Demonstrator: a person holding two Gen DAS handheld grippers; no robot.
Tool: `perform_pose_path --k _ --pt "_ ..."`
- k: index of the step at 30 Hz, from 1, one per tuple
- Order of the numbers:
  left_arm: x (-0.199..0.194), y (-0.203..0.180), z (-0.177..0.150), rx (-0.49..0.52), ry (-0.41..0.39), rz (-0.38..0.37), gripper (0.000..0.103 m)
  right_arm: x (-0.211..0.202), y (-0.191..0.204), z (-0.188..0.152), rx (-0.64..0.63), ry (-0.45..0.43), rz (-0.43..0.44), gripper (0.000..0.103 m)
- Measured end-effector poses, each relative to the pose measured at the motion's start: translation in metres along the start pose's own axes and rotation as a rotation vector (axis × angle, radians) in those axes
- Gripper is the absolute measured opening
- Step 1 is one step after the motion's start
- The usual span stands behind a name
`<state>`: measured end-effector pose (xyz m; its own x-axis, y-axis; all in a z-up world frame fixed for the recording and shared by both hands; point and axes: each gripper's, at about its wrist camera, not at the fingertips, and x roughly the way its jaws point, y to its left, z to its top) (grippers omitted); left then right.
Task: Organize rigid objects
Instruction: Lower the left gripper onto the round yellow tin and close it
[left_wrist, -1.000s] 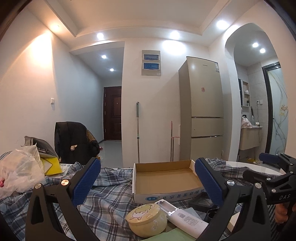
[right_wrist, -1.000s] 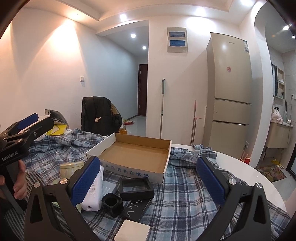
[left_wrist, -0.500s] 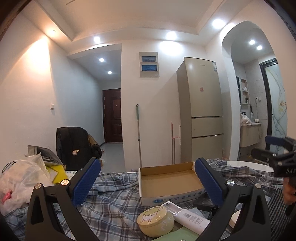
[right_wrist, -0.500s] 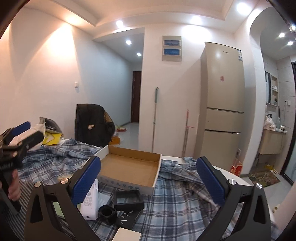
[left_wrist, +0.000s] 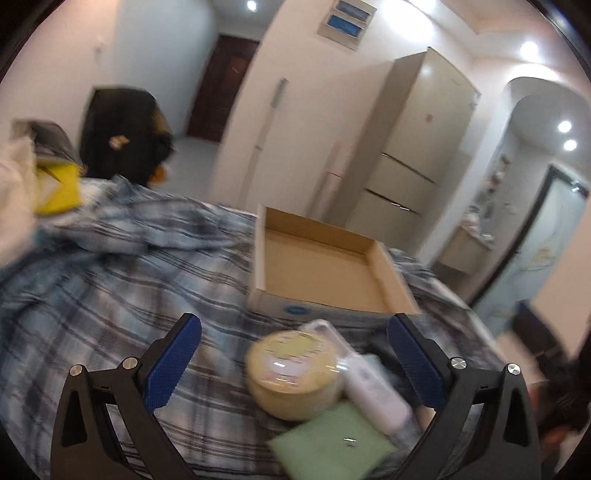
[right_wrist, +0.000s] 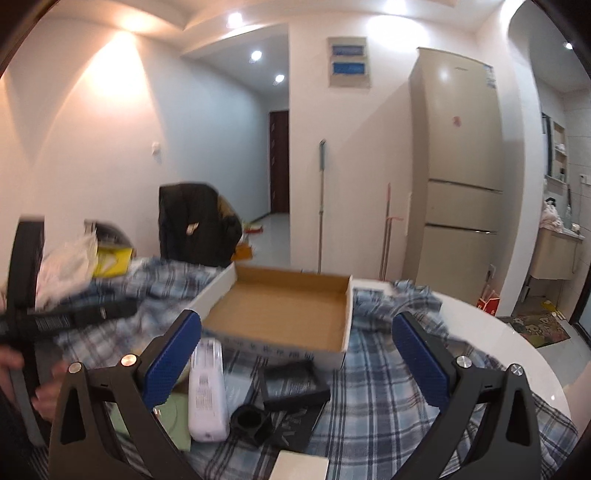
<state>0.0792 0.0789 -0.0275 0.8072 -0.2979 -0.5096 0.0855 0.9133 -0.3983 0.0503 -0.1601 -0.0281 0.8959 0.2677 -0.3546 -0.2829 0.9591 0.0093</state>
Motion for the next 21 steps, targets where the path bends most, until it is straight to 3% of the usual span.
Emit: perform_pose_path --k 3,7,12,13,17,21 --pt "0.008 -0.002 -0.002 0.007 0.044 -0.002 0.102 0.004 0.001 -0.007 -0.035 0.012 -0.023 0.103" --pt "0.040 0.002 -0.010 0.018 0.209 -0.061 0.102 0.005 -0.007 -0.007 -0.007 0.032 -0.026 0.103" --pt "0.057 0.014 -0.015 -0.045 0.276 -0.130 0.101 0.001 -0.012 -0.005 0.013 0.028 -0.021 0.103" --pt "0.058 0.013 -0.017 -0.045 0.285 -0.141 0.097 0.000 -0.015 -0.004 0.037 0.037 0.001 0.103" --pt "0.067 0.007 -0.022 -0.009 0.317 -0.098 0.091 0.004 -0.025 -0.005 0.135 0.089 0.076 0.103" --pt "0.073 0.004 -0.023 0.003 0.336 -0.058 0.091 0.012 -0.025 -0.008 0.120 0.105 0.038 0.103"
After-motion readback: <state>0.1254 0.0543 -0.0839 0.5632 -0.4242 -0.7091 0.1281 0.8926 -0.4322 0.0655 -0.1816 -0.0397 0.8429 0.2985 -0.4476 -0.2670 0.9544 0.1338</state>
